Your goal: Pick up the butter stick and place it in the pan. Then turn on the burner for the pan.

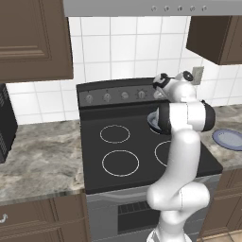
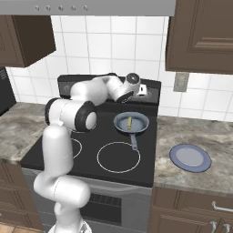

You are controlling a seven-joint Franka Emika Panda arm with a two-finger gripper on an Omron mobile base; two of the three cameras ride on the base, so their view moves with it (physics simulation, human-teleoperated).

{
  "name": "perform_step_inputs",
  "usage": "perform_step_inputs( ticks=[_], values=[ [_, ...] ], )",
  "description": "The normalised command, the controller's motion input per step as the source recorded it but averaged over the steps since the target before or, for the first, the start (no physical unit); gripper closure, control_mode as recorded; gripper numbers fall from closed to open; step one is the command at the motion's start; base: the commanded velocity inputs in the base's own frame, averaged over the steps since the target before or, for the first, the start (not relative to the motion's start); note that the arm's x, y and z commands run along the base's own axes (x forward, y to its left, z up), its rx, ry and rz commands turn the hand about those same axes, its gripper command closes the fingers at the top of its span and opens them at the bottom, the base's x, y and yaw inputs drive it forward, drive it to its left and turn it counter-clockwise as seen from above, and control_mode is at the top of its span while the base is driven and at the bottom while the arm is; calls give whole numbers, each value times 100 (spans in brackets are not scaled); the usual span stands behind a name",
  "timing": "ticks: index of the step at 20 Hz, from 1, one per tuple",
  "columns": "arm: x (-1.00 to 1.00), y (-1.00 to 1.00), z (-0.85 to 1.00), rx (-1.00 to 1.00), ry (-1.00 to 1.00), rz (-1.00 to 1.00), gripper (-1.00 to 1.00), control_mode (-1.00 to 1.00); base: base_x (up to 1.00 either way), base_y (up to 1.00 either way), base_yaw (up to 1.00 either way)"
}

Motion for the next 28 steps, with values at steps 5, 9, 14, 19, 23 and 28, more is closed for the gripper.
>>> perform_step_inputs(
  ticks=[5, 9, 14, 19, 23, 28],
  values=[
    [1, 0, 2, 0, -10, 0, -100, -100, 0, 0, 0],
    [4, 0, 9, 3, -9, 0, -100, -100, 0, 0, 0],
    [7, 0, 6, 4, -7, -1, -100, -100, 0, 0, 0],
    [12, 0, 0, 6, -6, -3, -100, -100, 0, 0, 0],
    [17, 0, 0, 6, -5, -4, -100, -100, 0, 0, 0],
    [8, 0, 1, 3, -9, -4, -100, -100, 0, 0, 0]
  ],
)
